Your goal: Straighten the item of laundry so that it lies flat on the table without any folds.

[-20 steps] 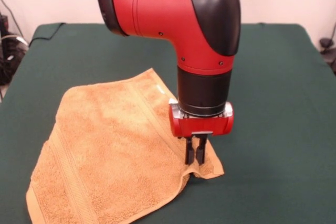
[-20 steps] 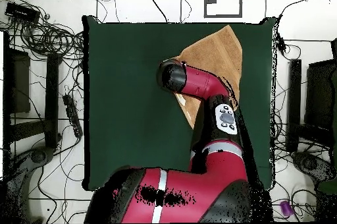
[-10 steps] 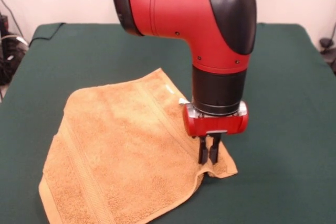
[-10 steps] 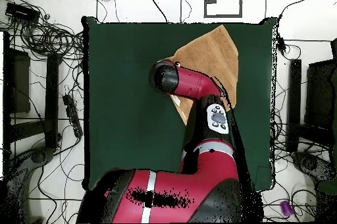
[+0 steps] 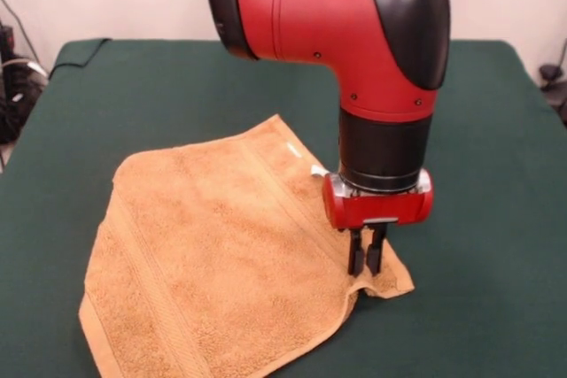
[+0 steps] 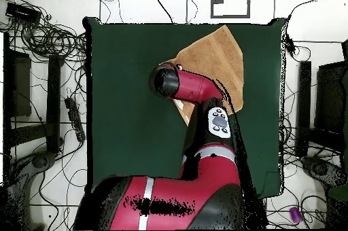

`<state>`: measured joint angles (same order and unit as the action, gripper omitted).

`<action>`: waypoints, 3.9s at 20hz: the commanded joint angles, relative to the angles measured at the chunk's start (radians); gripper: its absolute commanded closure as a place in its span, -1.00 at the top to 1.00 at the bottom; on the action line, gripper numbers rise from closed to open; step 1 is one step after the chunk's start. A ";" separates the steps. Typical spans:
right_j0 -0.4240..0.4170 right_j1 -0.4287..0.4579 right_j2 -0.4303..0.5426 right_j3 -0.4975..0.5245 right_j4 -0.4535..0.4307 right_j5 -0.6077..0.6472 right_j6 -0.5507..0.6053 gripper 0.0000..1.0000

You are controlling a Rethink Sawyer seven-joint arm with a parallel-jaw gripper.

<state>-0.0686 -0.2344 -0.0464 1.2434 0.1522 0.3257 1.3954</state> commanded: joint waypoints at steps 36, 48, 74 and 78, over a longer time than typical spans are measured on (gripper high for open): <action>0.095 0.038 0.107 0.189 0.102 -0.052 0.282 -1.00; 0.102 0.029 0.119 0.200 0.088 -0.071 0.265 -1.00; 0.153 -0.010 0.154 0.224 0.043 -0.024 0.174 -1.00; 0.151 -0.013 0.171 0.232 0.036 -0.028 0.163 -1.00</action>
<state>0.0314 -0.2675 -0.0399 1.3466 0.2015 0.2448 1.3954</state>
